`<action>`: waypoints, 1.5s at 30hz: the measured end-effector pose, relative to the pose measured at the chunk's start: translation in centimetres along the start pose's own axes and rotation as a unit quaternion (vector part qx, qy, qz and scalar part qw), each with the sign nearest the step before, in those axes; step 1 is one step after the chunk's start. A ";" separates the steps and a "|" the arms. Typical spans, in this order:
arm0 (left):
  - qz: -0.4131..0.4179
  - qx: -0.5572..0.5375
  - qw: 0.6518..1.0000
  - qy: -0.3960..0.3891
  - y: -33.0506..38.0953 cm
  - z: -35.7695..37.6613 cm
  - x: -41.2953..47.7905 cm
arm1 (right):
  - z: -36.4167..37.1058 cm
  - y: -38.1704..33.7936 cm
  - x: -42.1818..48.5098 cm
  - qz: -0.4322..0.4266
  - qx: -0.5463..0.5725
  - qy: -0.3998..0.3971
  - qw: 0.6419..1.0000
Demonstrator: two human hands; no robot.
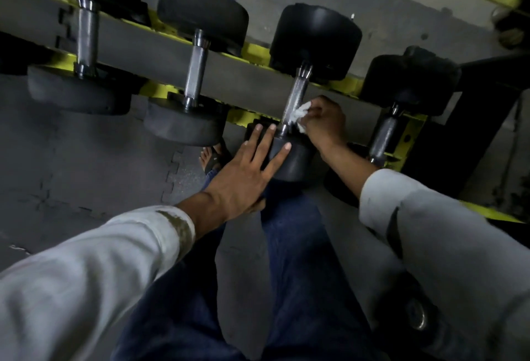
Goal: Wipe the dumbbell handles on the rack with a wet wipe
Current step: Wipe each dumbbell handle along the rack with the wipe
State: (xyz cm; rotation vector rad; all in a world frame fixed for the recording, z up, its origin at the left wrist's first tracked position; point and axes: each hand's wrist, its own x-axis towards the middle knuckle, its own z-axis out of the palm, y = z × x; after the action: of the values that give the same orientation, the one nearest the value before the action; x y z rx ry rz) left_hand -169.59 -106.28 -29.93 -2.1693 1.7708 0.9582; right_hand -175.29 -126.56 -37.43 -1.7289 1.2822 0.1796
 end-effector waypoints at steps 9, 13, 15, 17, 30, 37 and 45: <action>-0.022 0.007 1.000 0.005 0.6 1.1 0.4 | 1.2 -4.7 5.3 0.218 0.497 -0.033 0.839; -0.022 0.020 1.000 0.008 0.6 0.9 0.3 | 1.9 -3.1 3.1 0.251 0.429 -0.092 0.863; -0.024 0.013 1.000 0.005 0.6 0.8 0.3 | 1.5 -2.1 1.9 0.230 0.304 -0.133 0.915; -0.028 0.020 0.999 0.005 0.7 0.8 0.2 | 0.6 -1.2 1.2 0.167 0.118 -0.167 0.965; -0.037 0.025 0.999 -0.002 0.9 1.0 0.5 | -0.3 -1.9 0.0 -0.353 -0.308 0.004 0.884; -0.024 0.015 1.000 -0.009 0.6 0.7 0.3 | 0.4 -4.3 0.8 -0.331 -0.532 -0.098 0.773; -0.005 -0.003 1.000 -0.005 -0.1 0.9 0.2 | 1.1 -7.4 0.3 -0.294 -0.531 -0.241 0.757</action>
State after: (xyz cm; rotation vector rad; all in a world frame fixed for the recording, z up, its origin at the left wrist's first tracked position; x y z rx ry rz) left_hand -169.79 -105.96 -30.79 -2.1714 1.7530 0.9716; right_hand -168.77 -125.89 -33.83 -2.6763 0.1060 1.0615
